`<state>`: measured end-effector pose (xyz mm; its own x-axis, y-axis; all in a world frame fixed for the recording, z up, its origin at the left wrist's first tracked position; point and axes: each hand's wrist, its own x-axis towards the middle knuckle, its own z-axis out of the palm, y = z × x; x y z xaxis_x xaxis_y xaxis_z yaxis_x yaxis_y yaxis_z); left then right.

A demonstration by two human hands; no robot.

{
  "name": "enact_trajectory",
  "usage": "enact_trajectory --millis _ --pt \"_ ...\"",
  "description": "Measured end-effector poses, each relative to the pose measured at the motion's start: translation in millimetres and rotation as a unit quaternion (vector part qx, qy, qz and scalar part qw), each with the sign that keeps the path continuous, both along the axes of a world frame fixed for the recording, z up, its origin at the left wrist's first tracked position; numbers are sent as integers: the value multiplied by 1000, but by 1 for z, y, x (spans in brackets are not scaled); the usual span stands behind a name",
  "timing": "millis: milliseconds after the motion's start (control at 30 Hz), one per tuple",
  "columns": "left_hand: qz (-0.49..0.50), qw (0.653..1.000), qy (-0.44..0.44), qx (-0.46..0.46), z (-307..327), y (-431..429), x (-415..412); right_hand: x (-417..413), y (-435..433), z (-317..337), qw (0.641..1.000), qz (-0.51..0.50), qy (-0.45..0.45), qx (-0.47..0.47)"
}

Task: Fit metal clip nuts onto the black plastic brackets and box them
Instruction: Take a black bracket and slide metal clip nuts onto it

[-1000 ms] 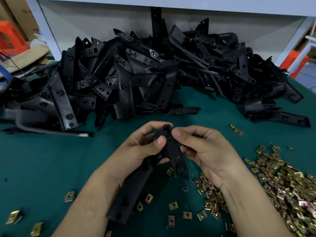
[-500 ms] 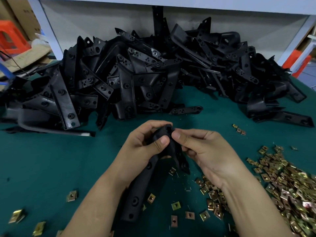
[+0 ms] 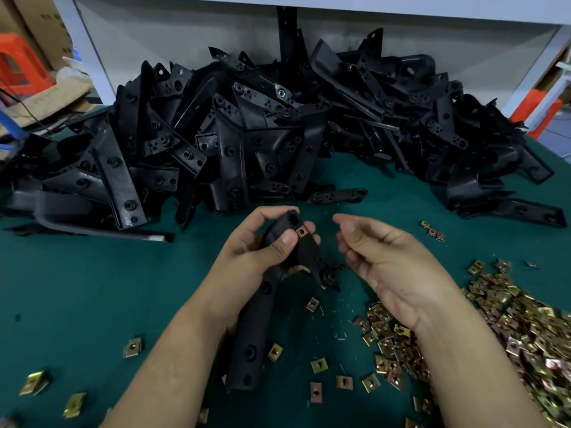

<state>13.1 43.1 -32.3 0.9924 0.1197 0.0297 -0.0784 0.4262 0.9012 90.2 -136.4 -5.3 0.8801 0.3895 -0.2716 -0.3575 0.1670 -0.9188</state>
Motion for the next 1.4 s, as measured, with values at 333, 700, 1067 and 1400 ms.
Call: enact_trajectory --millis 333,700,1067,1400 --pt "9 999 13 -41 -1 5 1 -2 -3 2 998 36 39 44" --pt "-15 997 31 -64 4 4 1 -6 0 4 994 103 -21 26" --pt "-28 996 43 -75 6 2 0 -7 0 6 990 124 -60 -3" --pt "4 992 33 -122 7 3 0 -8 3 4 997 65 -49 -2"
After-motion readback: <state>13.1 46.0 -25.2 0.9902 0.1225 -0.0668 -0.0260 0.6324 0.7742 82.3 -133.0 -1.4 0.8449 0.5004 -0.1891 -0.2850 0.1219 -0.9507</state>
